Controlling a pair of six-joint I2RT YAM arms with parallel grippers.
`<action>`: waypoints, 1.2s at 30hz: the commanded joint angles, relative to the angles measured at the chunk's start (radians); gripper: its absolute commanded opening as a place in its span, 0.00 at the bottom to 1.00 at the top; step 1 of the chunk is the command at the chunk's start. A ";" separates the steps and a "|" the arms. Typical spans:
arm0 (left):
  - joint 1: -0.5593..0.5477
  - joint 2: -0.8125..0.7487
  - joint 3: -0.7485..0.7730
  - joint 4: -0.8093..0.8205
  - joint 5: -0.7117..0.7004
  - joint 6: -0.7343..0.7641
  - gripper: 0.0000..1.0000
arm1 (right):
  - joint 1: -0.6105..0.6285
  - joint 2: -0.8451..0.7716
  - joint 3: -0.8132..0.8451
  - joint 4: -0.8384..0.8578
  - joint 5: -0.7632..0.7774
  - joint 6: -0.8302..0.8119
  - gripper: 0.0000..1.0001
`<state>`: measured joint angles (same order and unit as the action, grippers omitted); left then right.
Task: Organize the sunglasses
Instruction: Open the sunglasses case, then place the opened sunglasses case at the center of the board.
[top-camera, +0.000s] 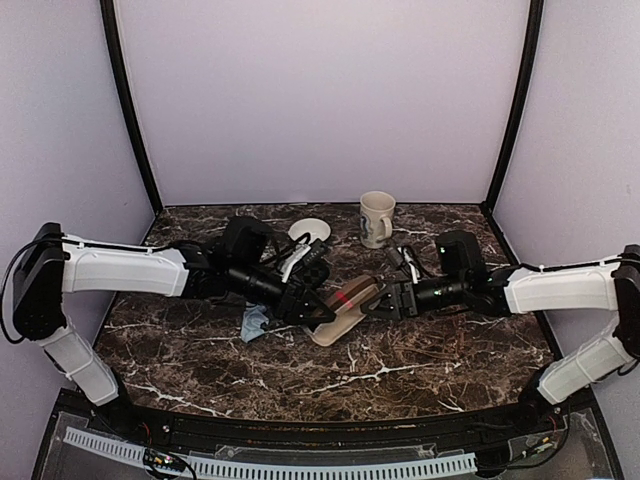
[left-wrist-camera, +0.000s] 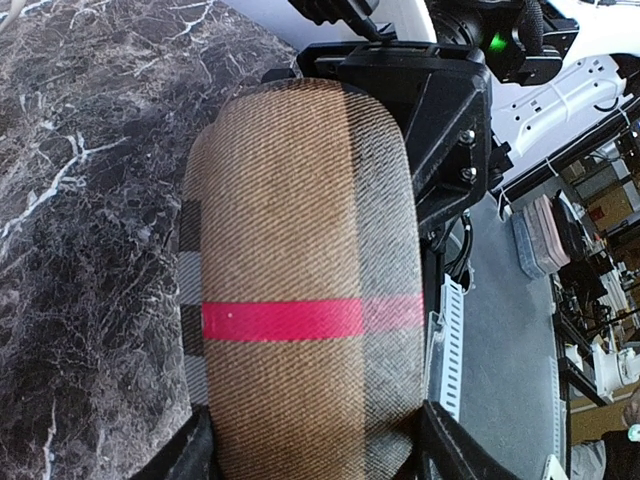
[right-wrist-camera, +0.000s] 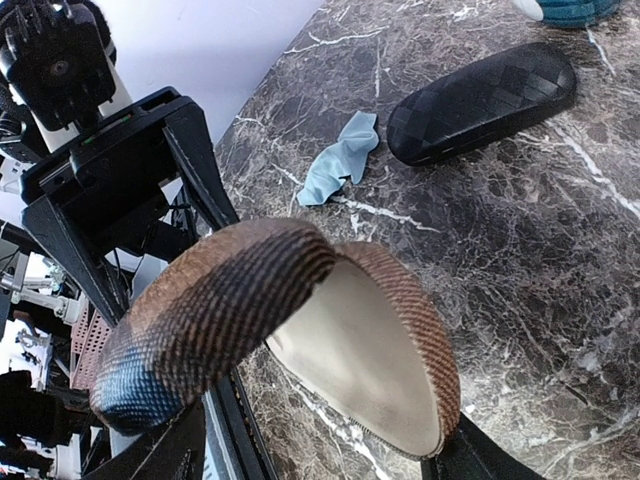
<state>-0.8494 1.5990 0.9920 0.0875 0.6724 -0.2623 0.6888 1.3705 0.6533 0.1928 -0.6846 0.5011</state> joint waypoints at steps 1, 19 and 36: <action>0.019 0.071 0.096 -0.178 0.051 0.119 0.00 | -0.016 -0.028 -0.017 0.050 -0.013 0.005 0.72; 0.195 0.198 0.116 -0.392 0.253 0.269 0.00 | -0.051 0.064 -0.042 0.038 0.032 -0.029 0.71; 0.350 0.418 0.354 -0.633 0.347 0.401 0.17 | -0.052 0.098 -0.061 0.113 -0.006 -0.028 0.71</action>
<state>-0.4999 1.9816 1.2812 -0.4522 0.9646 0.0826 0.6422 1.4578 0.6033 0.2447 -0.6758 0.4797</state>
